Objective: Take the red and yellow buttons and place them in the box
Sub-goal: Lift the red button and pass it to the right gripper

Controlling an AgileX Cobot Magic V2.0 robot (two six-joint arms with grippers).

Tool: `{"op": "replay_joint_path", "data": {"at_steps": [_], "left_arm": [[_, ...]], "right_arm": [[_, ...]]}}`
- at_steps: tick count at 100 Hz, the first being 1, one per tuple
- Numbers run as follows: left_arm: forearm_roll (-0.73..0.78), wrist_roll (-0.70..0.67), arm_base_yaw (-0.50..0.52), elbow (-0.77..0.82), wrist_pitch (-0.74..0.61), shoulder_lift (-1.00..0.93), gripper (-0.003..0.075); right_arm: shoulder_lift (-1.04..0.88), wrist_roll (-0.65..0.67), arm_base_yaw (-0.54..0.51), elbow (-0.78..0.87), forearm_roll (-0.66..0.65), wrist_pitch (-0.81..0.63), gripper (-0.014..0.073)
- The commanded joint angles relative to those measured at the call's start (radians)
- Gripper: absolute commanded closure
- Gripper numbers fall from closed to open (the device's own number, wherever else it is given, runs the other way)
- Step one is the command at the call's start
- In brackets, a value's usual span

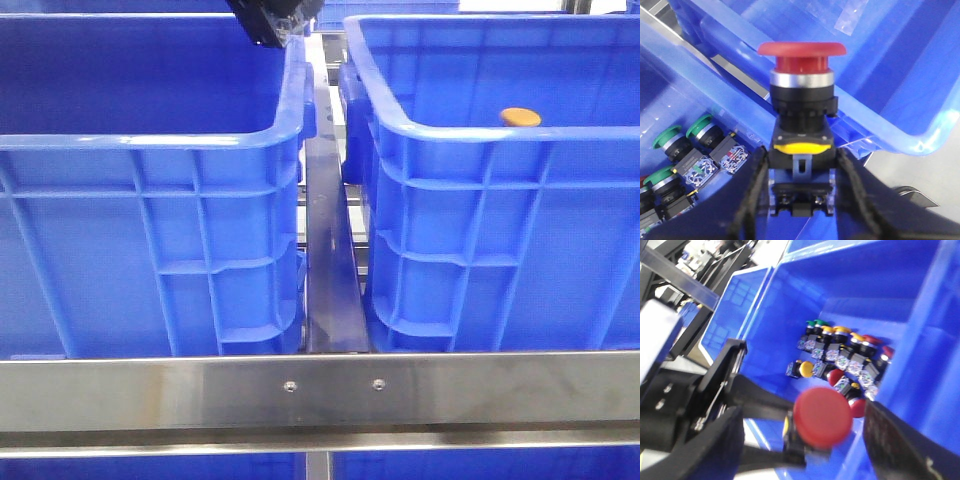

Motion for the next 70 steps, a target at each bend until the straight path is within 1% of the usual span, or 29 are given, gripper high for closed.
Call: {"op": "replay_joint_path", "data": {"at_steps": [1, 17, 50, 55, 60, 70], "left_arm": [[-0.025, -0.001, -0.008, -0.031, -0.064, -0.043, 0.0734], [-0.025, -0.001, -0.008, -0.031, -0.064, -0.043, 0.0734], [-0.027, -0.001, -0.008, -0.031, -0.064, -0.043, 0.0734], [-0.027, -0.001, -0.008, -0.031, -0.064, -0.043, 0.0734], [-0.029, -0.001, -0.008, -0.031, -0.064, -0.043, 0.0734], [-0.028, -0.001, -0.008, -0.031, -0.064, -0.043, 0.0724]], "right_arm": [[0.01, 0.001, 0.026, -0.058, 0.072, -0.001, 0.0067], [0.057, 0.001, 0.051, -0.074, 0.072, -0.001, 0.0067], [0.079, 0.001, 0.051, -0.074, 0.073, 0.018, 0.0078], [0.079, 0.001, 0.051, -0.074, 0.073, 0.023, 0.0116], [0.079, 0.001, 0.051, -0.074, 0.073, 0.029, 0.018], [0.079, 0.001, 0.051, -0.074, 0.073, 0.047, 0.0341]]}}
